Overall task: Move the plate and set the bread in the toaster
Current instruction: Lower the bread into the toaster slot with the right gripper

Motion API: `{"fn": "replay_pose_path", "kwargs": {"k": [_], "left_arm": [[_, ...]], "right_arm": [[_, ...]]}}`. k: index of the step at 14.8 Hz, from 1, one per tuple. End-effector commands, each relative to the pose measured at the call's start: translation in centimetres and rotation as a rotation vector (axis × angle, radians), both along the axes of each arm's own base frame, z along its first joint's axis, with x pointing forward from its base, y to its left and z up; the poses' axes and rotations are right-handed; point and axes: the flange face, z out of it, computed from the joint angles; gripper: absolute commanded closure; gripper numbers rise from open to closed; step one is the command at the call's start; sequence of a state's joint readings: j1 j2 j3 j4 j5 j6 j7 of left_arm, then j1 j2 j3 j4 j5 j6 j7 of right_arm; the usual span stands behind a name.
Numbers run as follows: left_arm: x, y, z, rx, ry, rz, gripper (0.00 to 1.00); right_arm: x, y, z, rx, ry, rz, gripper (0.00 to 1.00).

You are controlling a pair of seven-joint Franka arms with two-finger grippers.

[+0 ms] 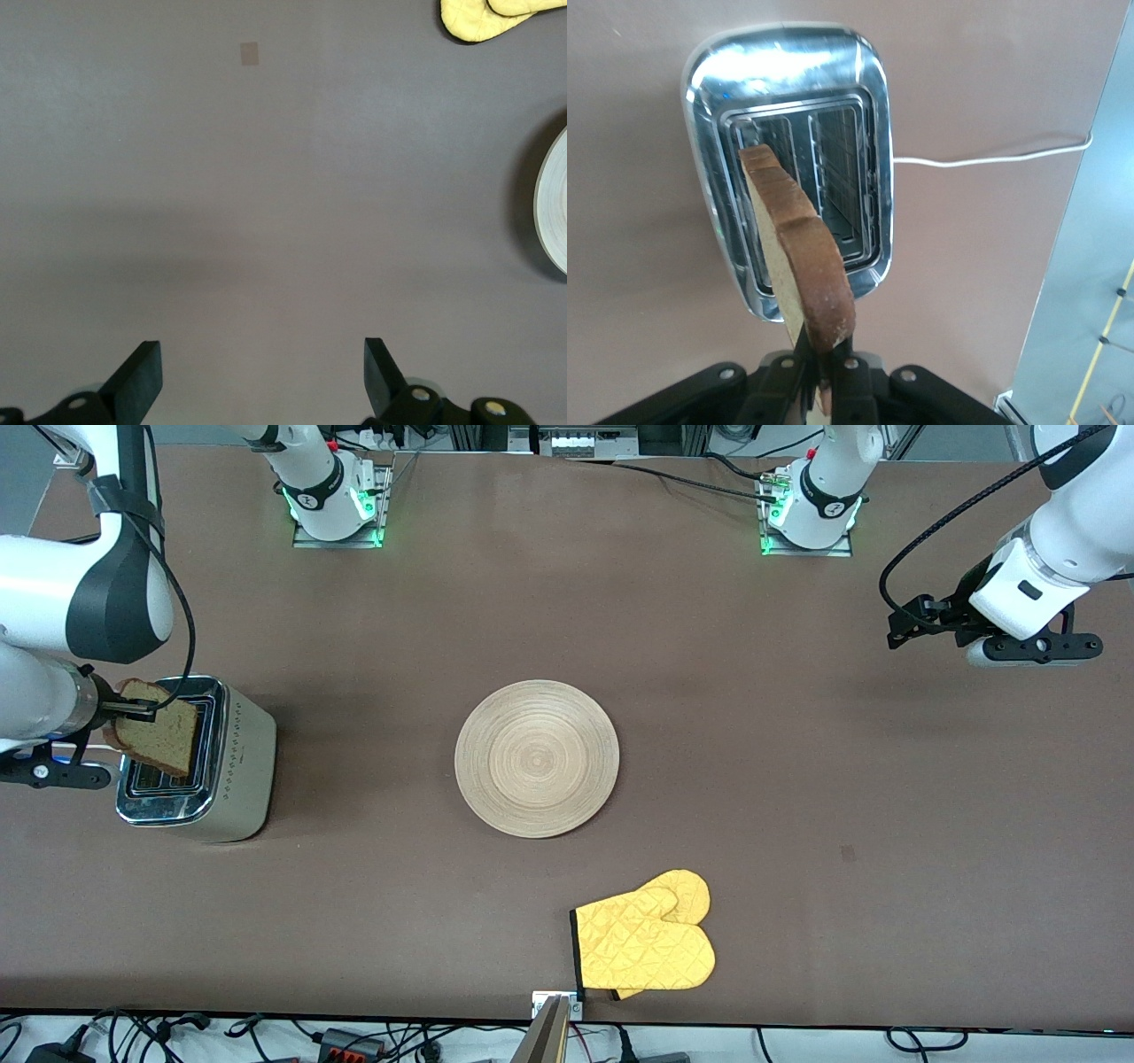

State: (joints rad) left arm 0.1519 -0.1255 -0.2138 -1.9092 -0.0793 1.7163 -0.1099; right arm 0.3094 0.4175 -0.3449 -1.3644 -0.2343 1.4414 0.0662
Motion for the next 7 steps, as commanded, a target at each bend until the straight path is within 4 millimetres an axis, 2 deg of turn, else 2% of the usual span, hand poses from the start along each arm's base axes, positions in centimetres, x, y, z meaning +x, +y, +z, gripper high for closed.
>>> {"fn": "replay_pose_path", "kwargs": {"k": [1,4,7], "left_arm": [[-0.8,-1.3,0.6,0.025,0.002,-0.024,0.0],[-0.8,-1.3,0.6,0.025,0.003,-0.024,0.0],[-0.9,-1.0,0.5,0.025,0.011,-0.02,0.0]], "right_arm": [[-0.3,-1.4,-1.5,-0.009,0.014,-0.003,1.0],[-0.2,-2.0,-2.7,-0.005,0.004,0.002,1.0],[0.0,-1.8,-3.2,0.002,0.0,-0.005,1.0]]}}
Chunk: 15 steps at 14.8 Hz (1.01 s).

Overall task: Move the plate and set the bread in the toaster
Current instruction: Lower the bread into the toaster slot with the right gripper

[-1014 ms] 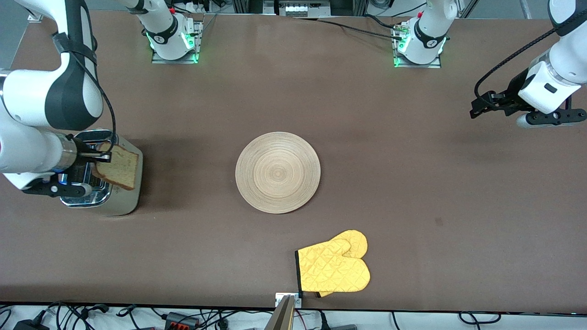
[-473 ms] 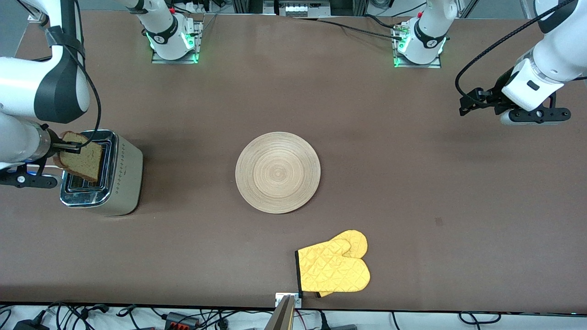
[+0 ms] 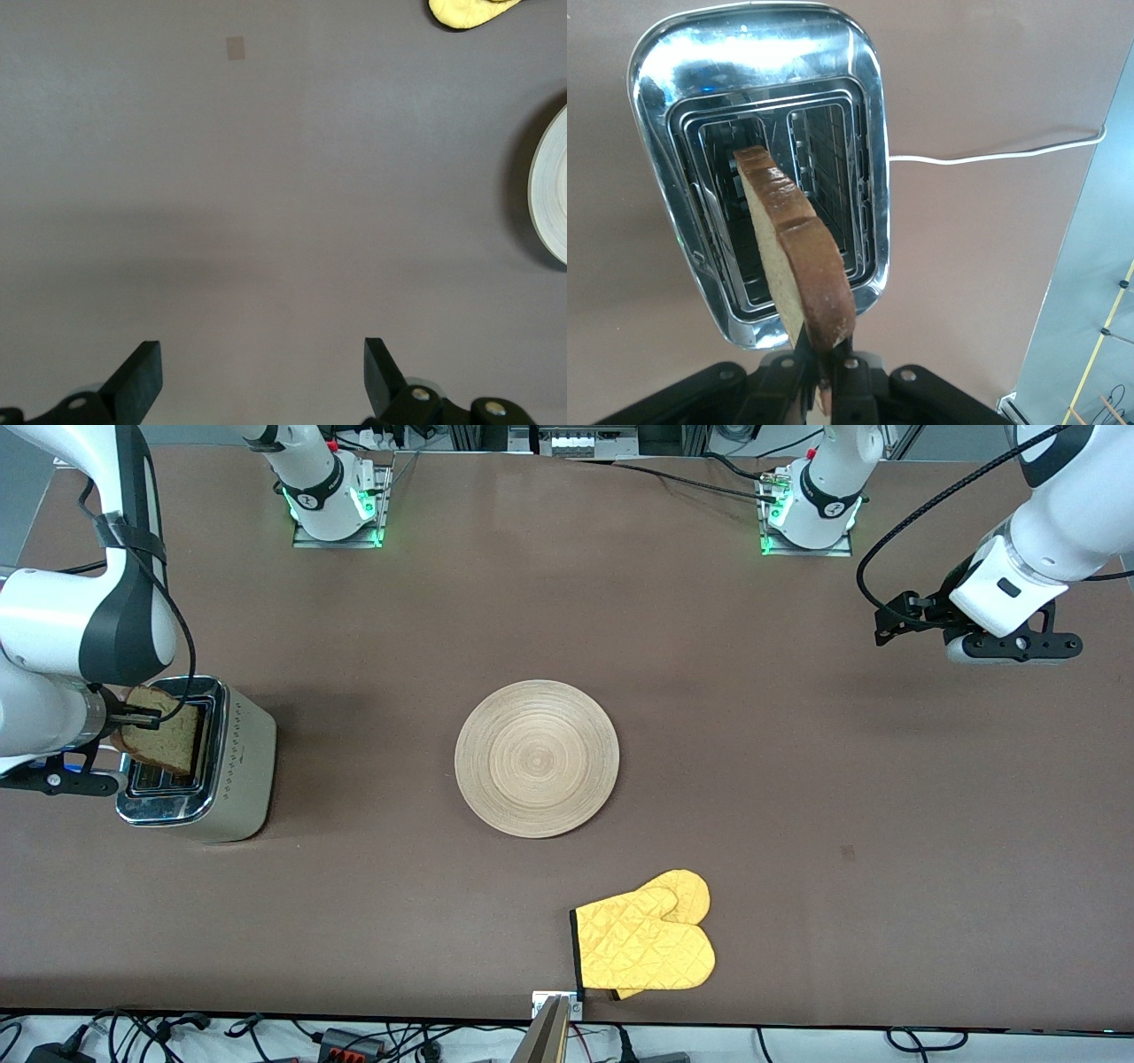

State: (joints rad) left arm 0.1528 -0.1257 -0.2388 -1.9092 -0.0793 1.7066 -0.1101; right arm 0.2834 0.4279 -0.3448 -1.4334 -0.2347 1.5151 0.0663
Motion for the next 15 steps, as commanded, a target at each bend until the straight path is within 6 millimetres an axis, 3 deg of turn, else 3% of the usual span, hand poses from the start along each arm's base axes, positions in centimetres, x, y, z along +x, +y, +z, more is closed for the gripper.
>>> {"fn": "replay_pose_path", "kwargs": {"k": [1,7,8,9,10,13,15], "left_arm": [[-0.6,0.1,0.6,0.022,0.001,0.001,0.0],[-0.7,-0.2,0.9,0.022,-0.001,-0.004,0.0],[-0.6,-0.1,1.0,0.022,-0.002,-0.002,0.0],[-0.6,0.1,0.9,0.021,-0.003,0.001,0.0],[-0.6,0.2,1.1,0.021,-0.004,0.004,0.0],[-0.5,0.4,1.0,0.02,-0.003,0.005,0.0],[-0.5,0.3,1.0,0.02,-0.003,0.004,0.0]], "right_arm": [[-0.1,0.2,0.1,0.006,-0.011,0.001,1.0],[0.3,0.4,-2.2,0.013,0.006,0.0,1.0],[0.4,0.4,-2.6,0.02,0.007,-0.001,0.74],[0.4,0.4,-2.6,0.021,0.008,-0.003,0.2],[0.3,0.6,-1.9,0.03,0.003,-0.005,0.0],[0.0,1.6,1.3,0.074,-0.05,-0.002,0.0],[0.0,2.2,4.8,0.121,-0.113,0.013,0.0]]}}
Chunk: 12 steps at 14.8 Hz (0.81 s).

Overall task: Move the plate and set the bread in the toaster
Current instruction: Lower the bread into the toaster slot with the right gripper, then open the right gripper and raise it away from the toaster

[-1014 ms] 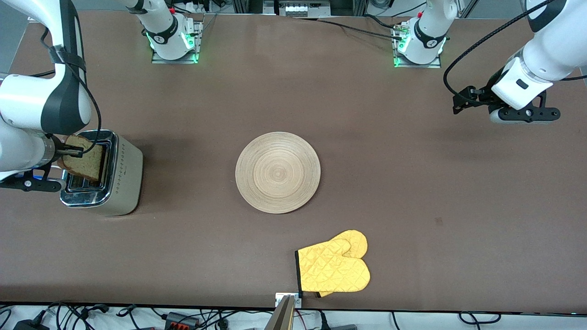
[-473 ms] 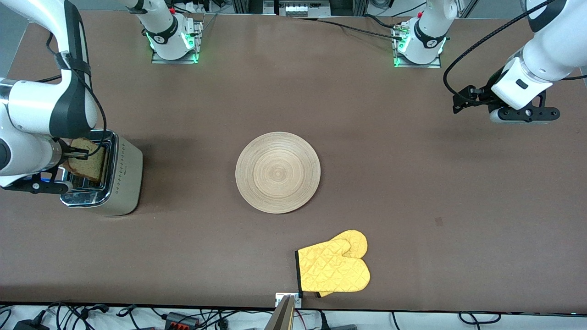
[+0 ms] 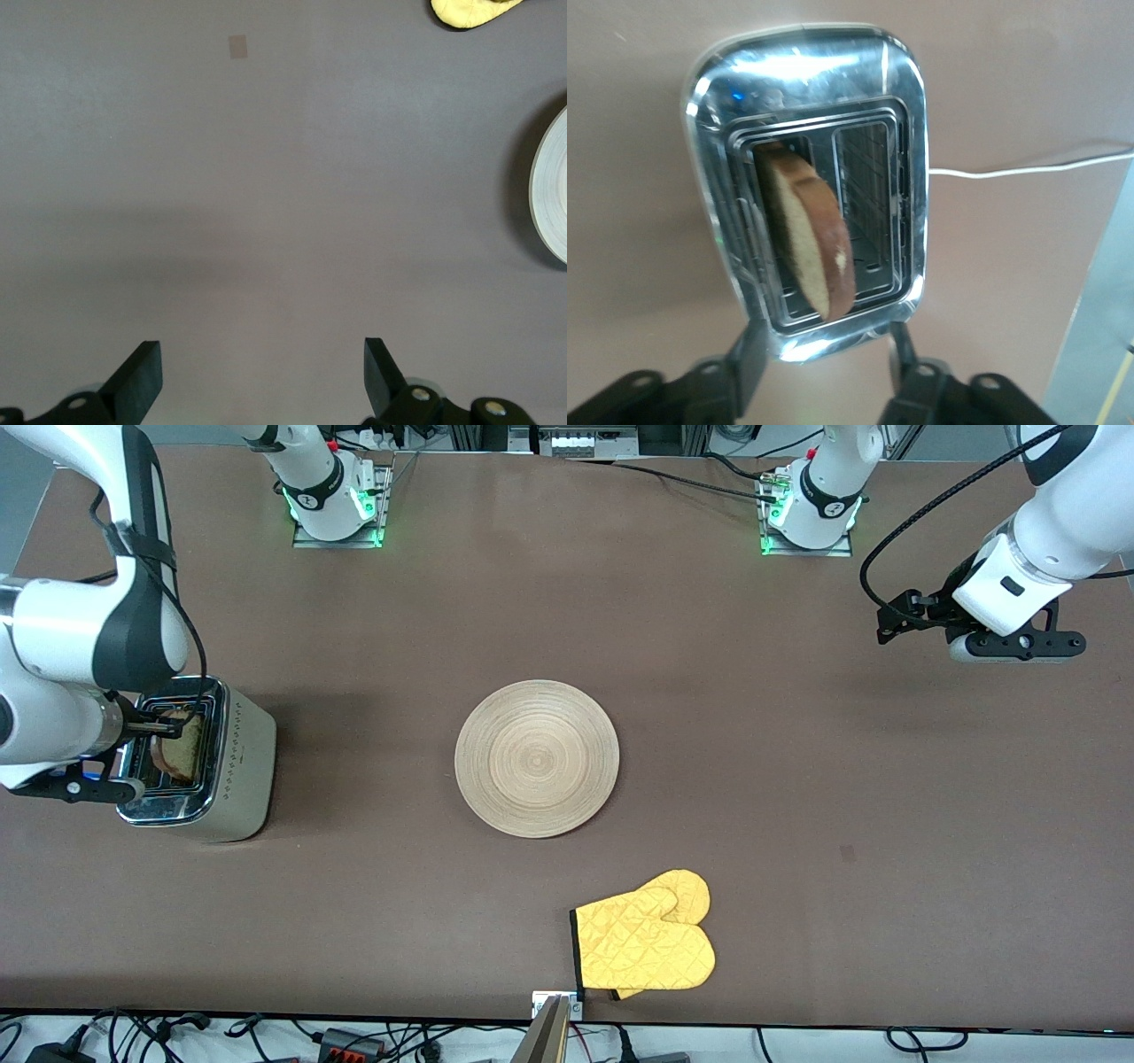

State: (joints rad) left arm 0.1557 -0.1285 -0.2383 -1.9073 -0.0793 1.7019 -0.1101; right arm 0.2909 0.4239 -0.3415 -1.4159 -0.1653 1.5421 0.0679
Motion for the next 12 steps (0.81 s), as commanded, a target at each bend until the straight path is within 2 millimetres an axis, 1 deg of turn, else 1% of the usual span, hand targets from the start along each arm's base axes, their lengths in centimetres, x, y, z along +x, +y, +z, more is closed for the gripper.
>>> {"fn": "replay_pose_path", "kwargs": {"k": [1,3,4,5,8,12], "left_arm": [[-0.4,0.2,0.8,0.019,-0.004,0.002,0.0],[-0.3,0.4,0.8,0.018,-0.007,0.005,0.0],[-0.3,0.5,0.8,0.018,-0.007,0.007,0.0],[-0.3,0.6,0.8,0.018,-0.006,0.007,0.0],[-0.1,1.4,0.7,0.029,-0.01,0.012,0.0],[0.0,2.0,0.5,0.074,-0.008,0.003,0.0]], "right_arm": [[-0.6,1.0,5.2,0.095,-0.092,0.002,0.0],[-0.3,0.9,7.4,0.154,-0.139,-0.011,0.0],[-0.6,1.0,9.0,0.163,-0.158,-0.013,0.0],[-0.9,0.9,9.9,0.168,-0.17,-0.021,0.0],[-1.6,1.0,12.0,0.26,-0.208,-0.04,0.0],[-1.5,0.6,12.2,0.262,-0.221,-0.038,0.0]]}}
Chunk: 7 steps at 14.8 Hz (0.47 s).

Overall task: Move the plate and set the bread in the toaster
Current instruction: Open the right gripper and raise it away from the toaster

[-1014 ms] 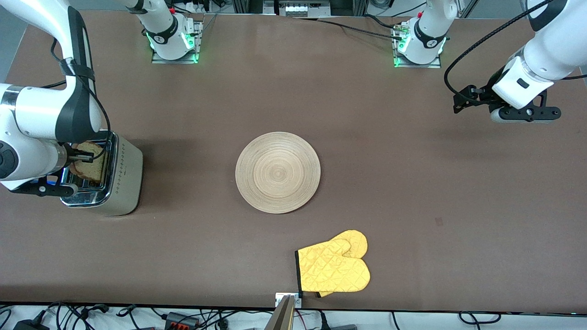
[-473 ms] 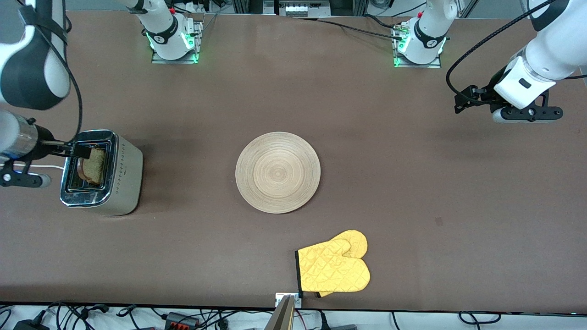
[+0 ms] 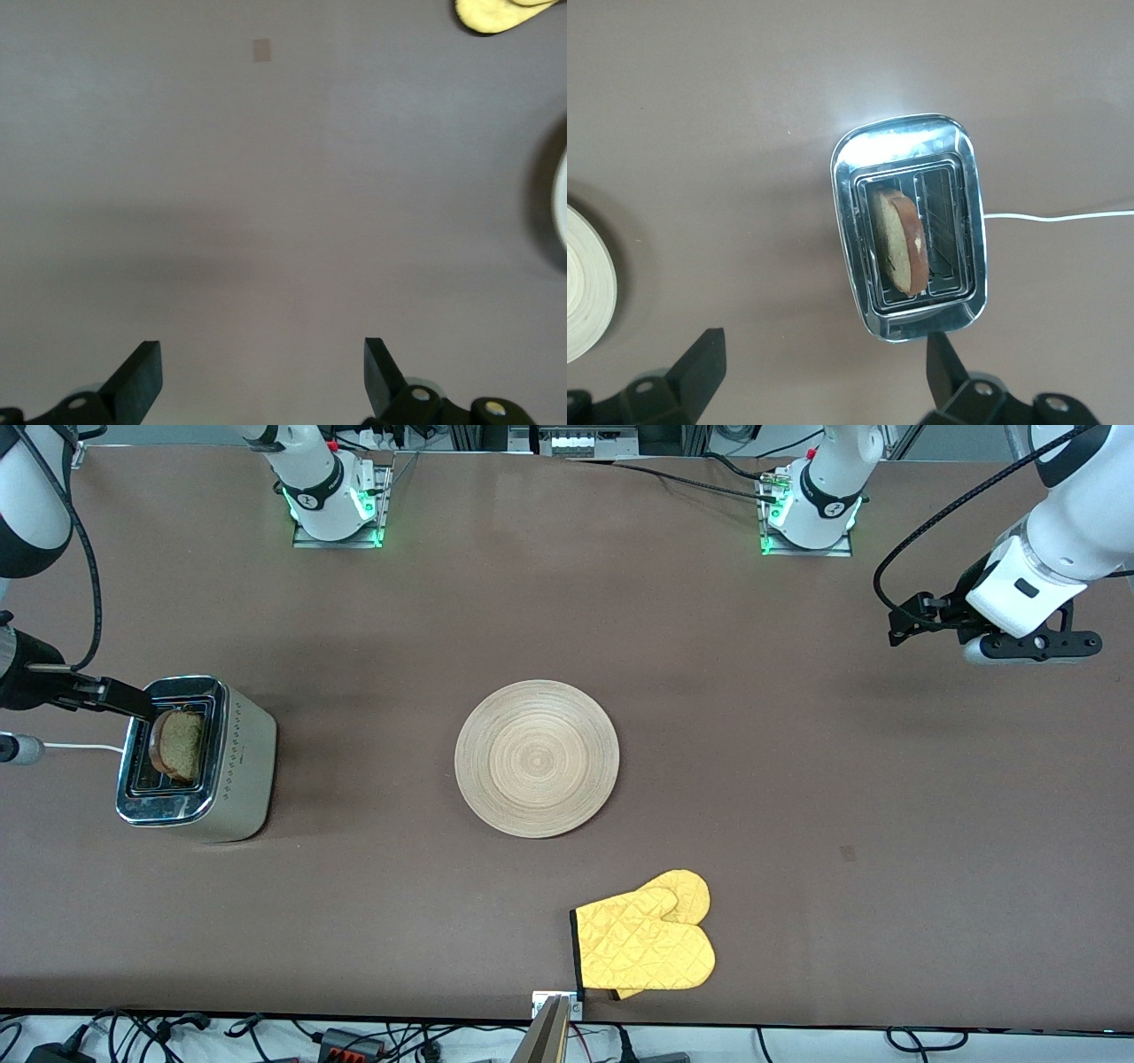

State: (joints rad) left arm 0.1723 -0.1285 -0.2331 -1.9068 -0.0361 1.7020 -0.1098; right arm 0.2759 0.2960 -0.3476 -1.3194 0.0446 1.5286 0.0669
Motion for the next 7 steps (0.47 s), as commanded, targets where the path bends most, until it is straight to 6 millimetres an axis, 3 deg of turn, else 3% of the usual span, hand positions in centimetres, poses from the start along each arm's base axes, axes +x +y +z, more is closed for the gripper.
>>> {"fn": "replay_pose_path", "kwargs": {"k": [1,4,6,7], "left_arm": [[-0.1,0.4,0.6,0.033,-0.006,-0.011,0.0],[-0.1,0.3,0.6,0.032,-0.007,-0.011,0.0],[0.0,0.3,0.9,0.033,-0.012,-0.011,0.0],[-0.1,0.1,1.0,0.032,-0.013,-0.013,0.0]], "right_arm": [[-0.1,-0.2,0.4,0.023,-0.006,0.002,0.0],[0.0,-0.4,0.7,0.023,-0.023,0.0,0.0],[0.1,-2.6,1.7,0.034,-0.071,-0.026,0.0],[0.2,-2.2,1.7,0.045,-0.077,-0.012,0.0]]}}
